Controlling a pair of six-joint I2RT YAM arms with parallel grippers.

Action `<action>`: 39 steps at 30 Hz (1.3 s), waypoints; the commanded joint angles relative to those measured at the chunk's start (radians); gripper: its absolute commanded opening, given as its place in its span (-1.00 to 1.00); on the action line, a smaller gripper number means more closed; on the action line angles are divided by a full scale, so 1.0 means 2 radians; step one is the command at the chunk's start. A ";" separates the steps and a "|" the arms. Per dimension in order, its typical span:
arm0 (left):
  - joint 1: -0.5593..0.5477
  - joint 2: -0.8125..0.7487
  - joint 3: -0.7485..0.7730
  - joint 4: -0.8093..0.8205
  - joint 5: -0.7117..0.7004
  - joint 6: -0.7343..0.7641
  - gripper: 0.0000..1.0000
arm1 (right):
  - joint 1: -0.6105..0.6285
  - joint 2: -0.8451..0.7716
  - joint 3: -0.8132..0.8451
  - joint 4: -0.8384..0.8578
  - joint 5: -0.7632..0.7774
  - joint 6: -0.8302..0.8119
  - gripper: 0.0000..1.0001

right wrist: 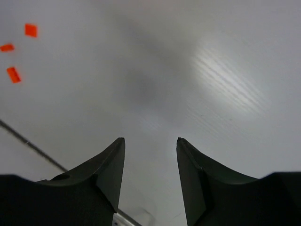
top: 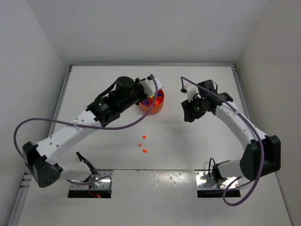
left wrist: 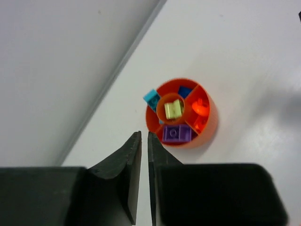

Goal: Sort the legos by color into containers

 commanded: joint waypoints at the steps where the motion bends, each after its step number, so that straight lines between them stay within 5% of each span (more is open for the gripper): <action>1: 0.049 -0.033 -0.043 -0.102 0.065 -0.073 -0.66 | 0.018 0.040 0.020 -0.046 -0.120 -0.045 -0.04; 3: 0.091 -0.058 -0.066 -0.136 0.090 -0.079 -0.28 | 0.045 0.054 0.035 -0.050 -0.144 -0.050 -0.04; 4: 0.109 -0.067 -0.073 -0.144 0.104 -0.079 0.24 | 0.057 0.060 0.035 -0.056 -0.149 -0.056 -0.04; 6: 0.168 -0.097 -0.096 -0.155 0.137 -0.079 0.51 | 0.099 0.073 0.049 -0.056 -0.155 -0.056 -0.04; 8: 0.205 -0.115 -0.110 -0.155 0.172 -0.079 0.99 | 0.146 0.100 0.056 -0.056 -0.146 -0.056 -0.04; 21: 0.430 -0.138 -0.175 -0.125 0.209 -0.153 0.99 | 0.351 0.256 0.166 -0.028 0.043 0.033 -0.09; 39: 0.498 -0.168 -0.193 -0.121 0.244 -0.163 0.99 | 0.423 0.350 0.194 -0.012 0.119 0.104 -0.33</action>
